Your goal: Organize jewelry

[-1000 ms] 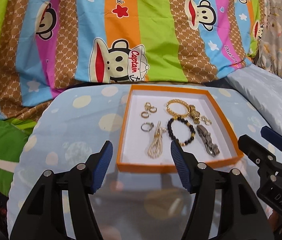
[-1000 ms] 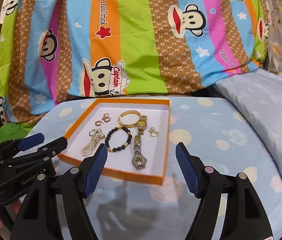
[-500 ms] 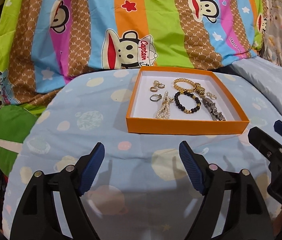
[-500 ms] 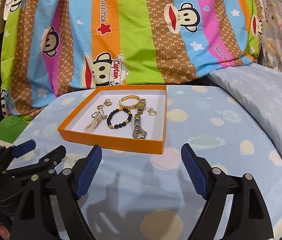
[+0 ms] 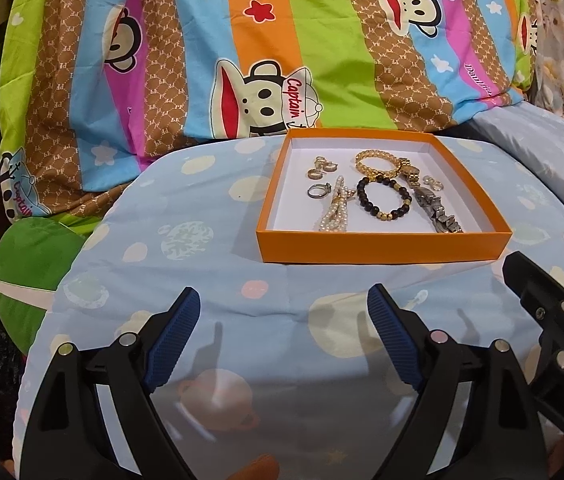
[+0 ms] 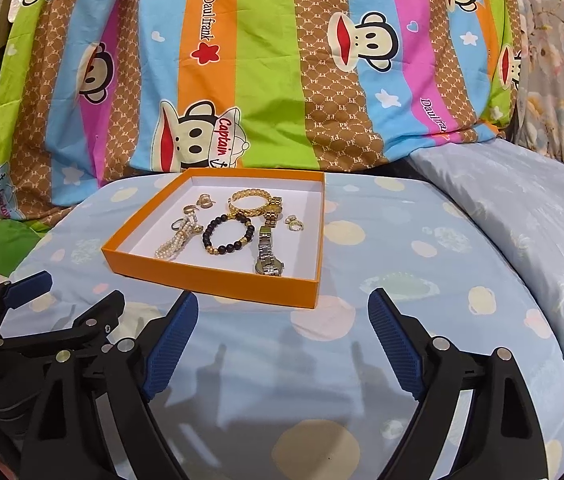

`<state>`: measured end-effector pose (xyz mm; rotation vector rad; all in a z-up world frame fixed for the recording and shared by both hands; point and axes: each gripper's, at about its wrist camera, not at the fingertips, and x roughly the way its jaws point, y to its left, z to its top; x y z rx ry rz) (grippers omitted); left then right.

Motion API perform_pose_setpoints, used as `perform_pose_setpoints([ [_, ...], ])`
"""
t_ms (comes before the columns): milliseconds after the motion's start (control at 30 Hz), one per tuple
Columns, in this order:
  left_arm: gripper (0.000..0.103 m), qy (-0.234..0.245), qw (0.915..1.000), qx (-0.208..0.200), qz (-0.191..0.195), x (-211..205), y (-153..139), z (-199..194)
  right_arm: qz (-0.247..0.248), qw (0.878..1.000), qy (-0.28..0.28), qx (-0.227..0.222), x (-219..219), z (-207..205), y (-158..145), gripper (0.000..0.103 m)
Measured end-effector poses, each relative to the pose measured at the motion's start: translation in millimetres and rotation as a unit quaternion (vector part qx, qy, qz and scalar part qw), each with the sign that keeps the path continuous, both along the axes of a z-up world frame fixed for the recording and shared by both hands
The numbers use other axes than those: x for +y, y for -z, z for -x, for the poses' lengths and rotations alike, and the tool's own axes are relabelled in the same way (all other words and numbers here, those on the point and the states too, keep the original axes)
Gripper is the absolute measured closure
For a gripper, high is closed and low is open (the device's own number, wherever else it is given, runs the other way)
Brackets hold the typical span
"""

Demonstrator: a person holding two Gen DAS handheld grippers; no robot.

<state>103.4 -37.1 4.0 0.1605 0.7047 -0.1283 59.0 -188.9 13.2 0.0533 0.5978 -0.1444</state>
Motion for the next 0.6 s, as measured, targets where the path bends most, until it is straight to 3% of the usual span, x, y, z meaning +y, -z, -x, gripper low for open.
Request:
perform_pose_setpoints([
  [233,0.014,-0.016,0.9998,-0.006,-0.008,1.5,-0.9,0.8,0.000,1.000,0.000,0.001,0.8,0.0,0.7,0.017],
  [600,0.014,-0.023,0.9995,-0.011,-0.016,1.1,-1.5,1.6,-0.003,1.000,0.001,0.005,0.8,-0.2,1.5,0.017],
])
